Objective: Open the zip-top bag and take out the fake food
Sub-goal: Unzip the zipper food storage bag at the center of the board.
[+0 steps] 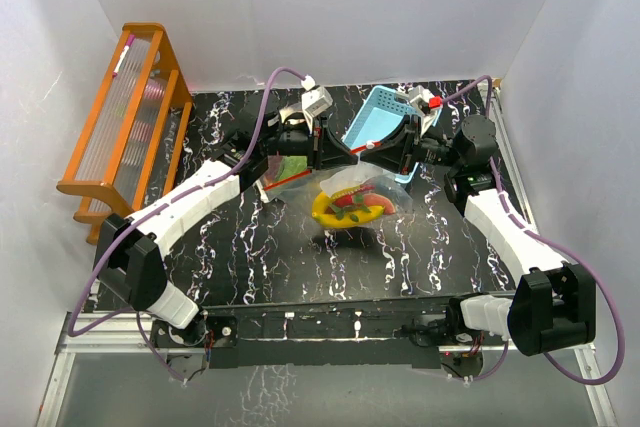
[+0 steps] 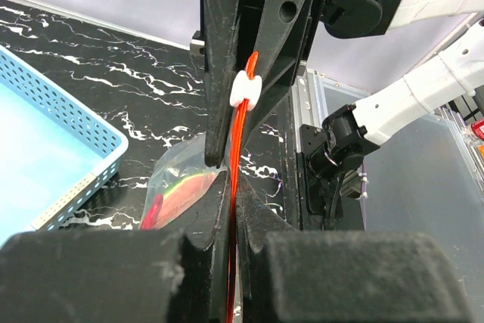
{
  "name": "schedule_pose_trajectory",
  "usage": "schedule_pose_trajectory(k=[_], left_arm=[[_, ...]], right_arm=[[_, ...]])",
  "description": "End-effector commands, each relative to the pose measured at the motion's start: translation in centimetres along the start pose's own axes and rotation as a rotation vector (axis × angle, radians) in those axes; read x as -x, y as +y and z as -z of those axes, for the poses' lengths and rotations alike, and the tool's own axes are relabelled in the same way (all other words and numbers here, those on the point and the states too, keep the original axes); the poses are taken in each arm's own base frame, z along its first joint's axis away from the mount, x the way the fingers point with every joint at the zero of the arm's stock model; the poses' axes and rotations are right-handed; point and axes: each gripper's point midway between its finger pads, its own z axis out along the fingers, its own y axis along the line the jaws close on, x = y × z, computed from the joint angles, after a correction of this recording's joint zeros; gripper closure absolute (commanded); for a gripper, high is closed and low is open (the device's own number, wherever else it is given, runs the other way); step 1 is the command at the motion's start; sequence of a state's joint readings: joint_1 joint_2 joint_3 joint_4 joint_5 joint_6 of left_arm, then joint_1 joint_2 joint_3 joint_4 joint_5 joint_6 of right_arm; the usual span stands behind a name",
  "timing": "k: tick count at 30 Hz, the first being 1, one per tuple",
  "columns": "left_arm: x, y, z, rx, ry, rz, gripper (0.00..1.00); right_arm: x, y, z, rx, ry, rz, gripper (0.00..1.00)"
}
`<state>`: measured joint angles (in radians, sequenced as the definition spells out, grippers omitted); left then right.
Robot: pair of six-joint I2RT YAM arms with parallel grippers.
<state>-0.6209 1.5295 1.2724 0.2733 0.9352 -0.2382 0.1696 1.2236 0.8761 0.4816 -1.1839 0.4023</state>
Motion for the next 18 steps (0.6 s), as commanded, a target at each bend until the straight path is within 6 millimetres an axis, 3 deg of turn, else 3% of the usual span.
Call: schedule_pose_trajectory(k=[1,4,9,12,18], left_arm=[[1.6,-2.0,1.0,-0.038,-0.024,-0.062,1.00],[1.8,-1.7,0.9,-0.024,-0.032,-0.060,0.96],[2.5,-1.5,1.2,0.007,-0.064,-0.086,0.56],[3.6,-1.7,1.4,0.024,-0.109,-0.123,0.52],[4.6,-1.5,1.1,0.014,-0.162,-0.140,0.54]], right_arm=[[2.3,0.5,-0.1,-0.001,-0.049,0.080,0.92],[2.2,0.8,-0.1,0.018,-0.043,0.077,0.92],[1.9,0.7,-0.2,0.022,-0.038,0.059,0.92],[1.8,0.5,-0.2,0.021,-0.035,0.049,0.92],[1.6,0.5,-0.3,0.029,-0.029,0.036,0.92]])
